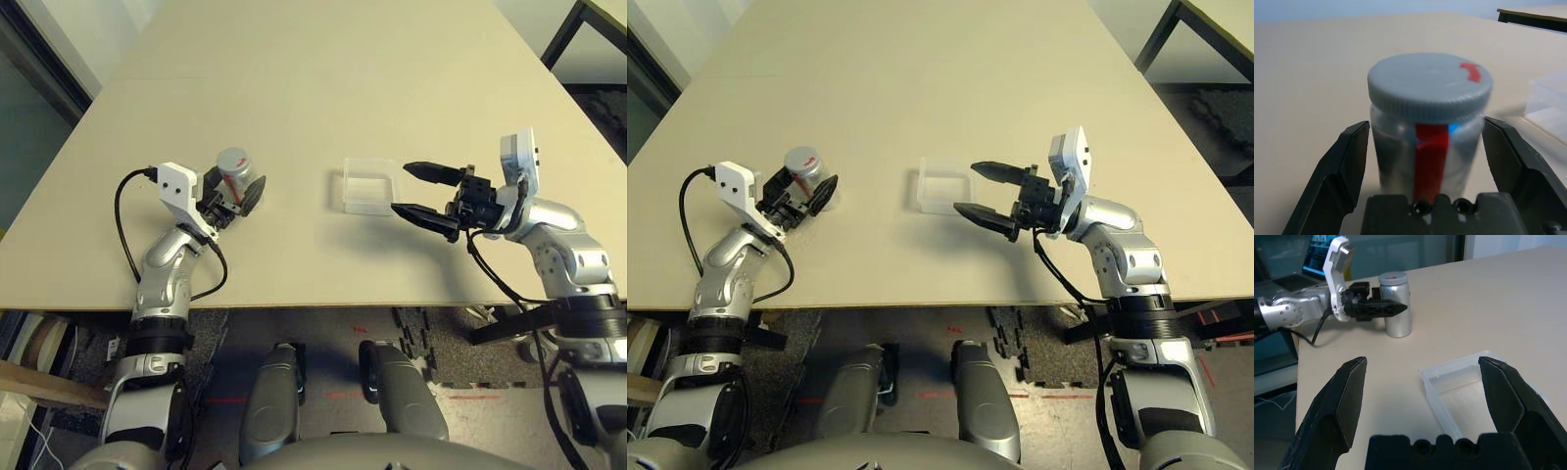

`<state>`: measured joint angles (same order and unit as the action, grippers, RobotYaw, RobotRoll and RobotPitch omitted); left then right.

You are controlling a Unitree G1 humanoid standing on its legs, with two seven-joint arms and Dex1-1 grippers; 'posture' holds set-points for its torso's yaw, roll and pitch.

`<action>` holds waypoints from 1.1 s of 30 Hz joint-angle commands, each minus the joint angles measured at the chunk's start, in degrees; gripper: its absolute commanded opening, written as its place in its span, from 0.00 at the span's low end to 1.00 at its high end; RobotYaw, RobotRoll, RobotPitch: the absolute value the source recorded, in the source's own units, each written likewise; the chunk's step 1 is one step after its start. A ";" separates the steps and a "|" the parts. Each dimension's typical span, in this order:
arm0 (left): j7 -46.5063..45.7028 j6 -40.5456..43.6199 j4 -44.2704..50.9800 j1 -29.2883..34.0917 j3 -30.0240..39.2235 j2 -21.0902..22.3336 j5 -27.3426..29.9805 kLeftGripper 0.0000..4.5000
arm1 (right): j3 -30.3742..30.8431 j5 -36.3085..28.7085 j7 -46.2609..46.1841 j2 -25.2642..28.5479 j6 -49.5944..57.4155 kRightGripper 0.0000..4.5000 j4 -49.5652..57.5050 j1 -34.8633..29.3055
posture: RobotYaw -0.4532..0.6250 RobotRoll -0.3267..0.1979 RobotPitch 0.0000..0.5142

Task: Pour the medicine from the bottle into the box.

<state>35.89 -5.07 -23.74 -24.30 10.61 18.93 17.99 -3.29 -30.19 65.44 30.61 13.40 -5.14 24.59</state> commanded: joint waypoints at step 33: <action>11.48 15.75 0.69 -13.88 -3.67 1.45 5.44 0.57 | -2.04 -5.11 -6.47 1.93 12.98 1.00 5.17 5.73 | 0.35 0.62 0.33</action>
<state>45.55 7.52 -24.68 -37.36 7.89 19.63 22.16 -5.46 -34.49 59.25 32.24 24.59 -0.60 29.56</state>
